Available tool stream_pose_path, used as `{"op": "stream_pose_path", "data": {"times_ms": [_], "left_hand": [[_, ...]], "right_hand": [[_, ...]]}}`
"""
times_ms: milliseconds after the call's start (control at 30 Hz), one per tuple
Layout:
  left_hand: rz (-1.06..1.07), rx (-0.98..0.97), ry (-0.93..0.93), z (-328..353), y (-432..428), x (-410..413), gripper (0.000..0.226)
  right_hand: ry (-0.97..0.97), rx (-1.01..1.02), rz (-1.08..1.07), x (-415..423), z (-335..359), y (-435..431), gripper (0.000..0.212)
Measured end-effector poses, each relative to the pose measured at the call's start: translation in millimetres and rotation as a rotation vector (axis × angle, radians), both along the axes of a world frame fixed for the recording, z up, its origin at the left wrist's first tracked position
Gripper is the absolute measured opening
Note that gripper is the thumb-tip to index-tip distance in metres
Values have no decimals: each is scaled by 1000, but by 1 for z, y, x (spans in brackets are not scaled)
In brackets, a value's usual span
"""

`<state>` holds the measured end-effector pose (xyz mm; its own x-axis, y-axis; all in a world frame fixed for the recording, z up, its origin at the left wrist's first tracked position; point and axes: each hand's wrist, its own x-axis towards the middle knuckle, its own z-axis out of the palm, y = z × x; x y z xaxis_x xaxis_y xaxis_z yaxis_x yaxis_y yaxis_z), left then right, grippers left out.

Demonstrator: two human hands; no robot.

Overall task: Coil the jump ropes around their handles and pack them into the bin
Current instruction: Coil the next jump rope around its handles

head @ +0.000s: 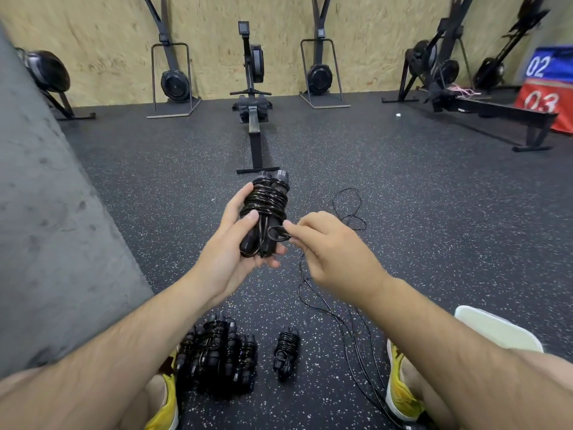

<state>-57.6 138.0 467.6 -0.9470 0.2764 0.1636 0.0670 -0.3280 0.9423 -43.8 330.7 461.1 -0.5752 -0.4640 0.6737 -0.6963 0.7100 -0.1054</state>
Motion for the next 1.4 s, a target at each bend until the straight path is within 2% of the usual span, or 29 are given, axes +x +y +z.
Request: {"op": "stream_pose_path", "data": {"times_ms": [267,400,567,867,1000,1100,1167,1400], "left_hand": [[-29,2,-8,0,4,3,45],[-36,9,-22,-3,9,4,46],[-27,30,-26,-3,12,6,47],[25,-1,-53,-1,17,11,45],[28,4,-63,0,15,13,44],[48,32,-61,1,14,12,43],[84,42,-50,1,11,8,44],[74,30,-19,5,5,7,45]], "right_hand": [[-2,42,-66,3,-2,-5,30],[56,-110,-50,8,-7,-17,24],[7,-342,-73,15,-11,-27,19],[31,-391,-95,16,-8,-40,16],[-57,-464,-75,17,-8,-43,18],[-179,-558,-13,17,-5,-45,29],[-210,-547,10,17,-2,-40,37],[-203,-509,-33,15,-1,-27,21]]}}
